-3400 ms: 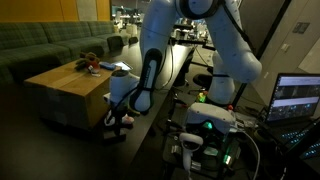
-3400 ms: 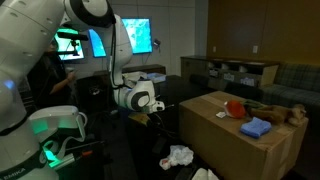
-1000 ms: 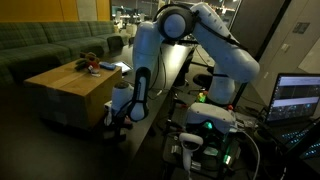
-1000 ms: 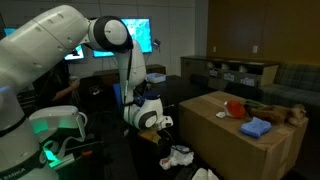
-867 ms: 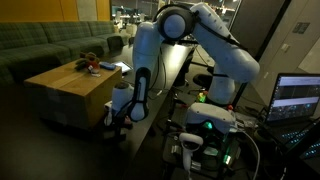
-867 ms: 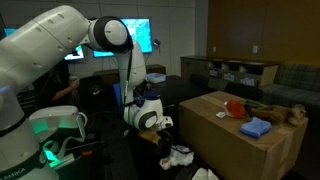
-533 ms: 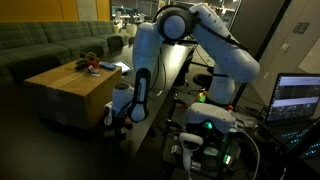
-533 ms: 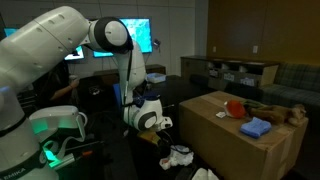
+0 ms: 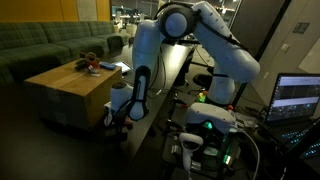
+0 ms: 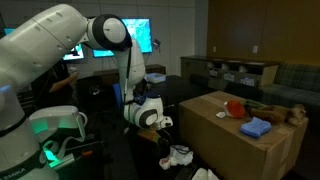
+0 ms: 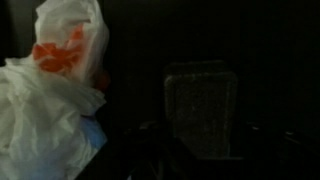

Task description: Put the white towel on the table, then the blue sponge on the box, the right duster on the table, the moose doll on the box, the duster on the table, the turnip plushie on the box, the plastic on the table and finally the first left duster on the box

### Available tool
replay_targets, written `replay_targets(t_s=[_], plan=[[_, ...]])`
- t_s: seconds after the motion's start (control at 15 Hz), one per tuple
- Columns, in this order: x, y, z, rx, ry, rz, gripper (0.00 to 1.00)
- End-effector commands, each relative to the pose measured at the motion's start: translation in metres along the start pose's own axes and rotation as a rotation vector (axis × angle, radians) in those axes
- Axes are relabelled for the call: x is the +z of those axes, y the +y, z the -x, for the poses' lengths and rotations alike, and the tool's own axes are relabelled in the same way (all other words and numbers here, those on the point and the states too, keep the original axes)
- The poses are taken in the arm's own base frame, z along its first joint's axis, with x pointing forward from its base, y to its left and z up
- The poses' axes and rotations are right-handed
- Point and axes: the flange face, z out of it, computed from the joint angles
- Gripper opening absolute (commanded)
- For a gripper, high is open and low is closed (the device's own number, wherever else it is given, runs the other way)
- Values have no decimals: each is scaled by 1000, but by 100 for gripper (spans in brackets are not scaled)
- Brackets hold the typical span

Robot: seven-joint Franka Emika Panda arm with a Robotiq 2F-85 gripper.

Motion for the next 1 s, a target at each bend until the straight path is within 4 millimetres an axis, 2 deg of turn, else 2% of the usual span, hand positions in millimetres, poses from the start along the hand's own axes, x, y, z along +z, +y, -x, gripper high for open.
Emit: replay_targets(t_s=[0.0, 0.2, 0.53, 0.93], plan=[[-32, 6, -5, -20, -53, -3, 32], [-57, 10, -11, -15, -76, -2, 32], [-110, 19, -18, -14, -81, -17, 32], [-187, 41, -16, -33, -104, -67, 32]])
